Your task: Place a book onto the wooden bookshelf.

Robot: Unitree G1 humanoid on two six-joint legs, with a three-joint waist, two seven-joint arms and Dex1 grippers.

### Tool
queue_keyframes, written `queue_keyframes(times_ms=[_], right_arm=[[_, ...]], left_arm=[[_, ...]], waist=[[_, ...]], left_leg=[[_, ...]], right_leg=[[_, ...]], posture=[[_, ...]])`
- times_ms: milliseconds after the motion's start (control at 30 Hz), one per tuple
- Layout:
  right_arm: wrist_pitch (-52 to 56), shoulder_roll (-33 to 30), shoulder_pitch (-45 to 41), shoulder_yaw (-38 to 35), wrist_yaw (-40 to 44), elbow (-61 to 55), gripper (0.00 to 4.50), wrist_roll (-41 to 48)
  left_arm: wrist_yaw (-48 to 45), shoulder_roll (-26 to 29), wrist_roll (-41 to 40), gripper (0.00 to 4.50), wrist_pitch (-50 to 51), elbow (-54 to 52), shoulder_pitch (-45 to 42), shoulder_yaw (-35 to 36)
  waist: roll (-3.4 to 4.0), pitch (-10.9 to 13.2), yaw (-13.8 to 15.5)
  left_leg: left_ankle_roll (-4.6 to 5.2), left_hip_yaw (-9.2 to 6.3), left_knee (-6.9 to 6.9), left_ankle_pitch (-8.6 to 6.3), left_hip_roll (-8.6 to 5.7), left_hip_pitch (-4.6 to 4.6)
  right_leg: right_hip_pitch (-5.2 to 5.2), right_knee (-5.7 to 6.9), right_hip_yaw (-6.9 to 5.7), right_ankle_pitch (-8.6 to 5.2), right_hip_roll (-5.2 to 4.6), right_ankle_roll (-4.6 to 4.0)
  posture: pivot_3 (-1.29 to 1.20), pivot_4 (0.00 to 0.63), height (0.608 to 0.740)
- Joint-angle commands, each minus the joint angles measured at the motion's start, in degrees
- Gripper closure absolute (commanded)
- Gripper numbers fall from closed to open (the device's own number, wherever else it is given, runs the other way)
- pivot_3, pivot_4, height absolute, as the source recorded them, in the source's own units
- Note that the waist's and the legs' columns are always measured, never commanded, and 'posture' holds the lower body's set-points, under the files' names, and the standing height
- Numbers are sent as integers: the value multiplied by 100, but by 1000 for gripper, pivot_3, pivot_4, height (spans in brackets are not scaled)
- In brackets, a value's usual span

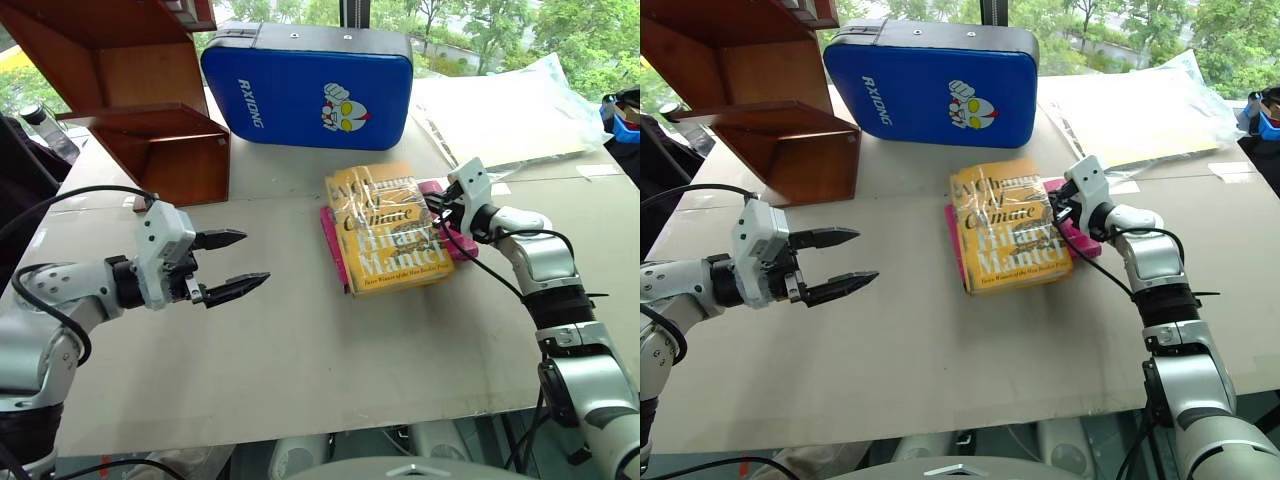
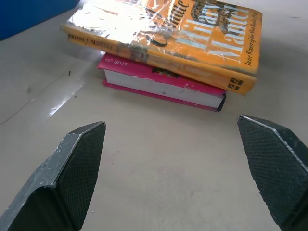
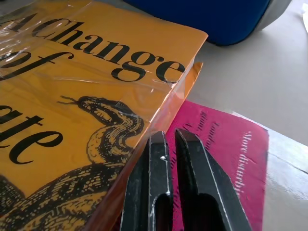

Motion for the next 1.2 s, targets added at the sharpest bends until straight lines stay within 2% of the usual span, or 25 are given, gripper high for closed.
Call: queue_keyframes(times_ms=[33, 433, 567, 700, 833, 933, 967, 1000, 1067, 1100, 1200], right_arm=[[86, 100, -81, 58, 68, -486, 4395, 66], [592, 365, 235, 243, 72, -1273, 4395, 141], [480, 218, 182, -29, -37, -1270, 4395, 138], [467, -214, 450, -468, 291, -1909, 4395, 519], [11, -701, 990, -916, 926, -2682, 4395, 1032], [918, -1319, 1521, -1409, 1377, -3526, 4395, 1948], [1198, -1527, 1712, -1568, 1493, -3783, 3883, 2261], [1415, -1735, 1922, -1729, 1606, -4037, 3668, 2544], [1700, -2154, 2318, -2005, 1826, -4512, 2788, 2985], [1790, -2299, 2455, -2121, 1866, -4698, 2458, 3146], [2058, -2480, 2692, -2495, 1764, -5082, 1056, 3758]], left_arm=[[-41, 49, -88, 0, -28, -178, 95, 241], [-50, 40, -112, 0, 16, -263, 245, 231], [350, -223, -278, 0, 395, -326, 369, 171], [1423, -1056, -1241, 0, 1417, -607, 475, 131], [2108, -1644, -1421, 0, 1841, -612, 470, -100], [2766, -2267, -2110, 0, 2348, -525, 288, -140], [3001, -2424, -2273, 0, 2509, -515, 241, -167], [3347, -2593, -2472, 0, 2749, -467, 172, -189], [3822, -2837, -2774, 0, 3137, -492, 135, -337], [4108, -2981, -3087, 0, 3334, -448, 132, -341], [5326, -3532, -4254, 0, 3557, 2, 8, -259]], waist=[[0, 0, -2], [0, 0, 8], [0, 0, 7], [-1, 0, 26], [-8, -4, 51], [-7, -3, 68], [-8, -4, 72], [-9, -4, 72], [-10, -4, 61], [-12, -5, 44], [-15, -8, 17]], left_leg=[[0, 0, 0, 0, 0, 0], [-1, 0, 1, 0, 0, 0], [-1, 0, 1, 0, 0, 1], [-1, 2, 2, 0, -1, 1], [0, -8, 11, 0, -4, -4], [0, -9, 16, 0, -4, -1], [0, -10, 20, 0, -4, 2], [1, -15, 24, 0, -3, 2], [1, -19, 27, -1, -4, 15], [1, -23, 28, -1, -4, 26], [1, -19, 28, -1, -1, 41]], right_leg=[[0, 0, 0, 0, 0, 0], [0, 1, -1, 1, -2, -1], [0, 3, -1, 1, -2, -1], [0, 2, 2, 1, -6, 0], [5, 6, -8, 2, -14, 2], [8, 9, -8, 2, -14, 2], [13, 11, -10, 2, -15, 2], [19, 11, -10, 2, -18, 2], [34, 11, -11, 2, -19, 2], [45, 10, -11, 2, -17, 2], [53, 11, -7, 2, -7, 3]], posture=[[0, 150, 740], [0, 150, 740], [0, 150, 740], [0, 150, 740], [0, 150, 740], [0, 150, 740], [0, 150, 740], [0, 150, 740], [0, 150, 740], [0, 150, 740], [0, 150, 740]])
